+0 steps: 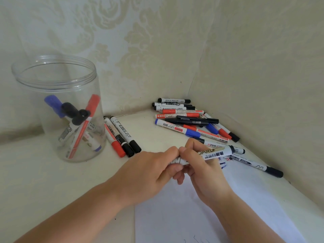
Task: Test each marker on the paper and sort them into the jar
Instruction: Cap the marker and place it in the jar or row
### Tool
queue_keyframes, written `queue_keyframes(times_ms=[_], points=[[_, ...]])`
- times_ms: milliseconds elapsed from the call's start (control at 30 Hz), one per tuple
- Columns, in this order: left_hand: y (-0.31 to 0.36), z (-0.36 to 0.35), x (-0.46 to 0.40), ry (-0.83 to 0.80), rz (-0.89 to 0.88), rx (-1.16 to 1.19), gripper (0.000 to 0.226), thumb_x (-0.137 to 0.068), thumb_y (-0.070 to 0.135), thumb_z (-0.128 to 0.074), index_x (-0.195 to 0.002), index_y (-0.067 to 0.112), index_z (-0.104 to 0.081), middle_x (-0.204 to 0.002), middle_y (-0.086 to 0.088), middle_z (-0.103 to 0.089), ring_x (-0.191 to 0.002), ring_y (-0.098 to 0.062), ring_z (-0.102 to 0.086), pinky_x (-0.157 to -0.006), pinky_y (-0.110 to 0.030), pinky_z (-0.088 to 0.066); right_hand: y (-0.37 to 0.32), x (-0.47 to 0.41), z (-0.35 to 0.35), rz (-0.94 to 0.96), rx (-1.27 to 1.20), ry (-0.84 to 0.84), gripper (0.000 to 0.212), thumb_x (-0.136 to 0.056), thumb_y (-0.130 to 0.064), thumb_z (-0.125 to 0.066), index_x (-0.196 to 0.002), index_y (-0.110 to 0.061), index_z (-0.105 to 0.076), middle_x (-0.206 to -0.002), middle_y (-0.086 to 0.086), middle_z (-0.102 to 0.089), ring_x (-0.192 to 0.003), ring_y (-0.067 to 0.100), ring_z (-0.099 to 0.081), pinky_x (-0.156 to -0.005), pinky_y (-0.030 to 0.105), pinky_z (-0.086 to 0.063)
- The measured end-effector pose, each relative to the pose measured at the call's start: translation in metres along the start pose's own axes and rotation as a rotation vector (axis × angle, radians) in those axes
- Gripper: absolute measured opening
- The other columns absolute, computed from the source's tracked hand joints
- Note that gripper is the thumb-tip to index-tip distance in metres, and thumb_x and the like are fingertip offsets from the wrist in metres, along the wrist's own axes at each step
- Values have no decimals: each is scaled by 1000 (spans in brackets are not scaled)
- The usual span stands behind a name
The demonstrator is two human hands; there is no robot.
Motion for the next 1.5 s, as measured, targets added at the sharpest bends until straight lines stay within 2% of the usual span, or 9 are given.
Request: queue_keyframes(times_ms=[167,300,400,500,600,700,800,1000,1500], points=[[-10,2,0,71,-16,-58,38,-88,54,-24,-99,28,-49,-69,11,-64,-55,-11,-54,-51,-30,-43,0,-1,1,38,45,28,24,-83,-12,-52,-59,-12,-50,-51,7,-59,-45,22,-56,-42,27,-44],[-19,5,1,178,114,60,39,-83,64,-29,-110,37,-38,-70,13,-57,-63,-4,-53,-57,-18,-39,-2,-6,11,-77,3,72,16,-86,-10,-54,-72,-7,-60,-54,12,-60,-46,20,-56,-43,27,-46],[-37,11,6,268,254,94,28,-91,44,-33,-115,31,-37,-78,16,-51,-73,-1,-49,-63,-17,-37,-4,-9,33,-238,64,226,21,-90,-13,-52,-84,-5,-70,-61,19,-66,-47,19,-58,-46,27,-51],[-47,13,10,205,276,-48,27,-91,19,-44,-117,25,-42,-93,19,-49,-75,0,-47,-70,-23,-32,-2,-10,38,-265,142,274,20,-87,-13,-59,-72,-4,-69,-56,12,-65,-46,17,-55,-44,24,-47],[-46,9,10,162,243,-164,31,-88,9,-46,-113,25,-47,-98,17,-48,-74,-2,-46,-75,-22,-27,5,-13,28,-251,284,229,17,-78,-19,-71,-67,-9,-61,-48,-2,-56,-43,10,-45,-44,20,-36],[-44,7,7,138,198,-217,30,-85,7,-52,-111,23,-51,-98,13,-52,-78,-2,-45,-76,-27,-29,12,-14,21,-237,404,227,22,-76,-19,-72,-64,-14,-55,-44,-5,-53,-41,7,-44,-48,22,-34],[-45,3,7,74,169,-294,31,-83,11,-59,-111,21,-54,-101,8,-55,-94,-14,-49,-78,-30,-28,18,-12,11,-202,464,213,26,-72,-11,-70,-58,-15,-48,-43,-8,-48,-38,5,-37,-39,16,-29],[-46,1,7,67,141,-329,30,-84,6,-55,-109,22,-55,-99,8,-55,-91,-15,-47,-75,-29,-26,24,-11,7,-36,549,292,21,-73,-5,-58,-62,2,-41,-53,4,-38,-49,10,-32,-43,16,-27],[-46,1,7,112,137,-297,34,-83,1,-54,-111,20,-54,-103,5,-56,-93,-17,-46,-74,-28,-26,27,-11,7,-16,570,259,28,-74,-4,-58,-56,-10,-37,-47,-6,-33,-45,6,-29,-41,13,-25]])
Point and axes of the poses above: each hand's wrist, its own x-axis away from the middle knuckle, its own z-axis out of the back of the hand, y = z × x, the point moved 2 cm from there along -x, towards the middle knuckle
